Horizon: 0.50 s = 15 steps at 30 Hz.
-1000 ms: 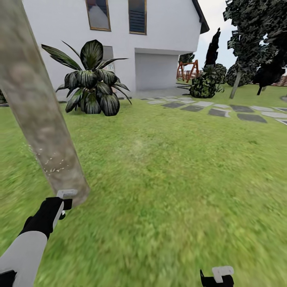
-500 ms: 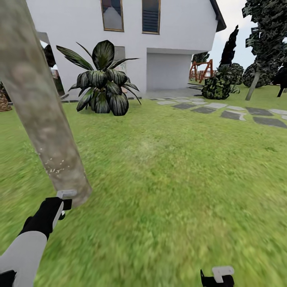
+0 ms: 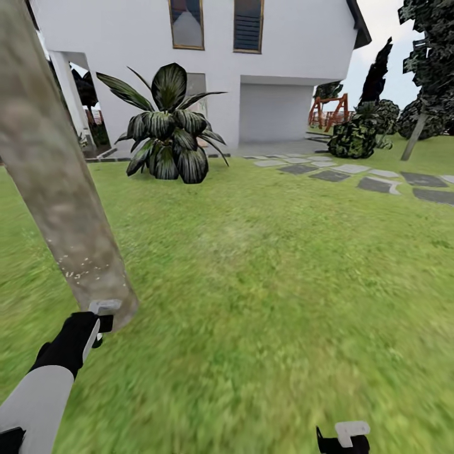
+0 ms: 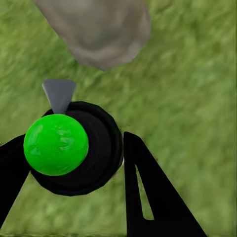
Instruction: In the garden, pick up the pesticide atomizer on the floor and spray pesticide onto both trees until each tree trunk is fully covered.
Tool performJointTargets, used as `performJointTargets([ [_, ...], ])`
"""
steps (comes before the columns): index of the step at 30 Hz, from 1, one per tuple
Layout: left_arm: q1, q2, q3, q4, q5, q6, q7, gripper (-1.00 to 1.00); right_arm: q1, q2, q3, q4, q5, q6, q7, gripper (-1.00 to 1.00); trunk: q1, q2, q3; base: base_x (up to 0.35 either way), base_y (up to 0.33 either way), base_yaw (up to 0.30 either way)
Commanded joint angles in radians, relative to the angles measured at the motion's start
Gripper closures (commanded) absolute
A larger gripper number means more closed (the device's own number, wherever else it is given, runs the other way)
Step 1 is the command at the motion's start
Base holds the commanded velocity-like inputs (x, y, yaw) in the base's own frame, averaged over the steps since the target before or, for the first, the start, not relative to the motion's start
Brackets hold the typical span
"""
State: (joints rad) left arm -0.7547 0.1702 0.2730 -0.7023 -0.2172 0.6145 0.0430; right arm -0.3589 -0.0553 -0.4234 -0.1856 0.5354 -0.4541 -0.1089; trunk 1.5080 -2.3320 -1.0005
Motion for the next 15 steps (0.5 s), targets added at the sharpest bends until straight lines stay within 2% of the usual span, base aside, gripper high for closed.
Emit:
performJointTargets([
  [1, 0.000, 0.000, 0.000, 0.000, -0.001, 0.000, 0.001, 1.00, 0.000, 0.000, 0.000, 0.000, 0.000, 0.000, 0.000, -1.00, 0.000, 0.000, 0.000, 0.001, -0.270, 0.275],
  [5, 0.000, -0.003, -0.001, 0.011, 0.002, 0.001, 0.003, 1.00, 0.000, 0.000, 0.000, 0.000, 0.000, 0.000, 0.000, -1.00, 0.000, 0.000, 0.000, 0.000, -0.199, 0.278],
  [9, 0.000, -0.004, -0.003, 0.007, -0.002, 0.001, 0.003, 1.00, 0.000, 0.000, 0.000, 0.000, 0.000, 0.000, 0.000, -1.00, 0.000, 0.000, 0.000, 0.000, -0.015, 0.278],
  [12, -0.001, 0.006, -0.002, 0.014, 0.000, 0.010, -0.001, 1.00, 0.000, -0.001, 0.000, 0.000, -0.001, 0.000, 0.000, -1.00, 0.000, 0.000, 0.000, 0.000, -0.001, 0.278],
  [15, -0.002, -0.005, -0.005, 0.015, 0.003, 0.015, -0.008, 1.00, 0.000, -0.001, 0.000, 0.000, 0.000, 0.000, 0.000, -1.00, 0.000, 0.000, 0.000, 0.000, 0.000, 0.278],
])
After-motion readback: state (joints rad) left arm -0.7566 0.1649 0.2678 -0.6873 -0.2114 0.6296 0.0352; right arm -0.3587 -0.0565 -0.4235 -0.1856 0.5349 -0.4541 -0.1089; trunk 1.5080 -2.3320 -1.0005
